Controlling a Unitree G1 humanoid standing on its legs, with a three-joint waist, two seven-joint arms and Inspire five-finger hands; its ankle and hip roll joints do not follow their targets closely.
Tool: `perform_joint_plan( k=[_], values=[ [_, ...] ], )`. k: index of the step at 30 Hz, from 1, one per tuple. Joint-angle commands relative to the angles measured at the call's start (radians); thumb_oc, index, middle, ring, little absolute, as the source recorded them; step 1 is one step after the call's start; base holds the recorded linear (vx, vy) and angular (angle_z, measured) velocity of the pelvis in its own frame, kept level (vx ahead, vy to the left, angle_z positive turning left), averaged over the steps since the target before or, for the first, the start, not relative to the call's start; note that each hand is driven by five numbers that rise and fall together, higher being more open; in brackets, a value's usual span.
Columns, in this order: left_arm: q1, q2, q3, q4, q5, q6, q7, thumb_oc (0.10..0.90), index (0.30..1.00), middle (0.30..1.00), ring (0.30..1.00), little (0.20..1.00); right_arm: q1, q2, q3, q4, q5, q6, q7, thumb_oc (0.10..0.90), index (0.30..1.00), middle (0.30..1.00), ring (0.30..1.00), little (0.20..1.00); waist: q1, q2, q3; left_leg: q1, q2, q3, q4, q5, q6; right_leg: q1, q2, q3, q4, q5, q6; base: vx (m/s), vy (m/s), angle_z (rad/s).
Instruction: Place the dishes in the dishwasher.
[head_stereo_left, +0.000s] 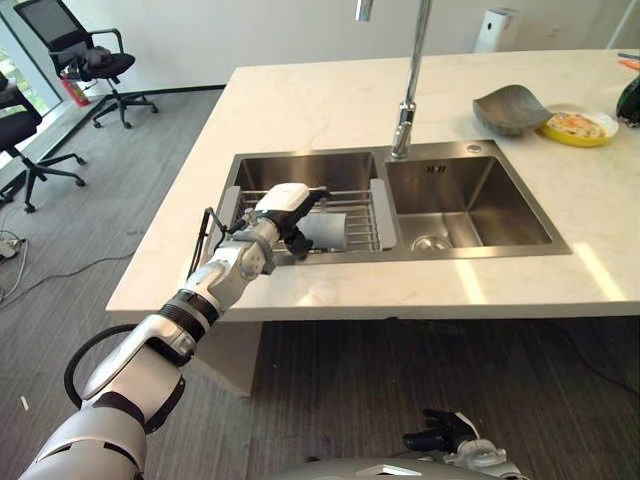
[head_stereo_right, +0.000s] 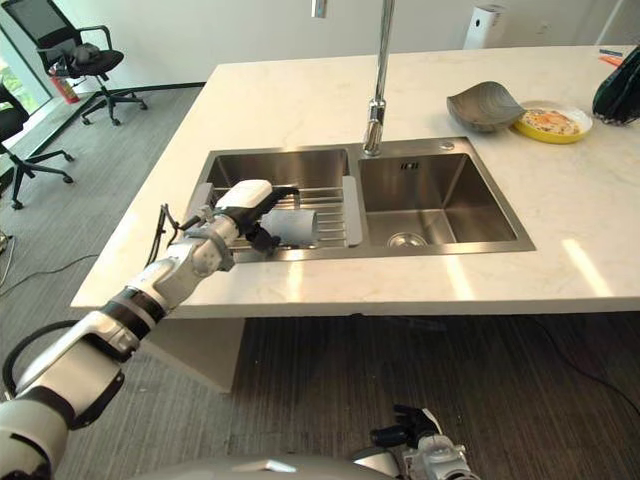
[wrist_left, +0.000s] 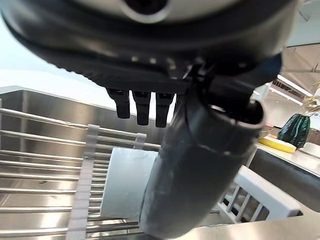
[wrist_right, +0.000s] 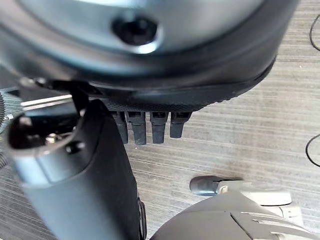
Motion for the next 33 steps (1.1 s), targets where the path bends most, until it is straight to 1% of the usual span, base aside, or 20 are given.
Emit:
perform_joint_plan(
  k=[1,5,14,15,17,18,22,28,30,32,33],
  values=[
    [-0.262,0.015,0.019,0.090,0.040,0.000,0.055,0.800,0.900,0.900,0.900,0.900,0.027,-0.029,0.009,0.035,0.026,-0.001,0.006,0.800,0.900,0.900,0.900,0.900,0.037,-0.005,-0.025,0.081,0.043,0.025,0.010,-0.128,-0.074,-0.075,-0.054,0.008,0.019,0.015,0.113,0.00,0.000,0.00],
    [-0.282,-0.013,-0.001,0.184,0.063,0.022,0.051,0.800,0.900,0.900,0.900,0.900,0.027,-0.029,0.018,0.037,0.032,0.000,0.011,0.800,0.900,0.900,0.900,0.900,0.034,-0.003,-0.024,0.081,0.044,0.023,0.010,-0.127,-0.074,-0.073,-0.050,0.013,0.019,0.012,0.110,0.00,0.000,0.00],
    [-0.321,-0.034,-0.049,0.265,0.097,0.038,0.025,0.800,0.900,0.900,0.900,0.900,0.006,-0.036,0.032,0.025,0.048,0.001,0.015,0.800,0.900,0.900,0.900,0.900,0.031,-0.004,-0.020,0.075,0.048,0.028,0.010,-0.122,-0.078,-0.075,-0.043,0.009,0.015,0.014,0.107,0.00,0.000,0.00],
    [-0.321,-0.036,-0.051,0.269,0.093,0.038,0.024,0.800,0.900,0.900,0.900,0.900,0.004,-0.035,0.034,0.023,0.050,0.000,0.015,0.800,0.900,0.900,0.900,0.900,0.031,-0.003,-0.019,0.082,0.049,0.027,0.010,-0.134,-0.078,-0.068,-0.043,0.008,0.014,0.004,0.110,0.00,0.000,0.00],
    [-0.329,-0.044,-0.057,0.284,0.094,0.040,0.025,0.800,0.900,0.900,0.900,0.900,-0.004,-0.036,0.040,0.019,0.050,0.001,0.015,0.800,0.900,0.900,0.900,0.900,0.029,-0.004,-0.016,0.074,0.049,0.031,0.010,-0.122,-0.079,-0.077,-0.043,0.009,0.015,0.014,0.108,-0.01,-0.010,-0.04],
    [-0.333,-0.052,-0.060,0.285,0.091,0.039,0.028,0.800,0.900,0.900,0.900,0.900,-0.007,-0.037,0.040,0.018,0.054,0.001,0.014,0.800,0.900,0.900,0.900,0.900,0.027,0.000,-0.014,0.079,0.049,0.031,0.010,-0.132,-0.078,-0.074,-0.042,0.010,0.015,0.006,0.110,0.03,-0.005,-0.10],
    [-0.334,-0.059,-0.065,0.287,0.090,0.037,0.032,0.800,0.900,0.900,0.900,0.900,-0.008,-0.038,0.040,0.017,0.055,0.001,0.014,0.800,0.900,0.900,0.900,0.900,0.023,0.005,-0.008,0.079,0.050,0.037,0.010,-0.131,-0.078,-0.076,-0.042,0.014,0.015,0.006,0.111,0.01,-0.010,-0.05],
    [-0.334,-0.071,-0.071,0.309,0.080,0.038,0.034,0.800,0.900,0.900,0.900,0.900,-0.007,-0.042,0.031,0.025,0.057,0.006,0.014,0.800,0.900,0.900,0.900,0.900,0.014,0.022,-0.004,0.078,0.046,0.045,0.010,-0.132,-0.077,-0.079,-0.045,0.019,0.015,0.007,0.112,0.00,0.000,-0.01],
    [-0.334,-0.071,-0.067,0.318,0.073,0.039,0.036,0.800,0.900,0.900,0.900,0.900,-0.016,-0.049,0.028,0.026,0.060,0.008,0.012,0.800,0.900,0.900,0.900,0.900,0.011,0.033,0.002,0.076,0.045,0.052,0.010,-0.131,-0.076,-0.084,-0.047,0.022,0.015,0.010,0.113,-0.01,0.008,-0.08],
    [-0.331,-0.073,-0.077,0.385,0.076,0.046,0.030,0.800,0.900,0.900,0.900,0.900,-0.029,-0.055,0.026,0.032,0.061,0.011,0.011,0.800,0.900,0.900,0.900,0.900,0.003,0.048,0.007,0.074,0.043,0.068,0.010,-0.130,-0.076,-0.093,-0.050,0.030,0.016,0.014,0.114,-0.01,0.022,-0.09],
    [-0.332,-0.074,-0.078,0.387,0.076,0.045,0.031,0.800,0.900,0.900,0.900,0.900,-0.029,-0.056,0.026,0.033,0.061,0.012,0.011,0.800,0.900,0.900,0.900,0.900,0.003,0.049,0.007,0.074,0.043,0.069,0.010,-0.130,-0.076,-0.093,-0.050,0.030,0.016,0.014,0.114,0.01,0.011,-0.18]
  ],
)
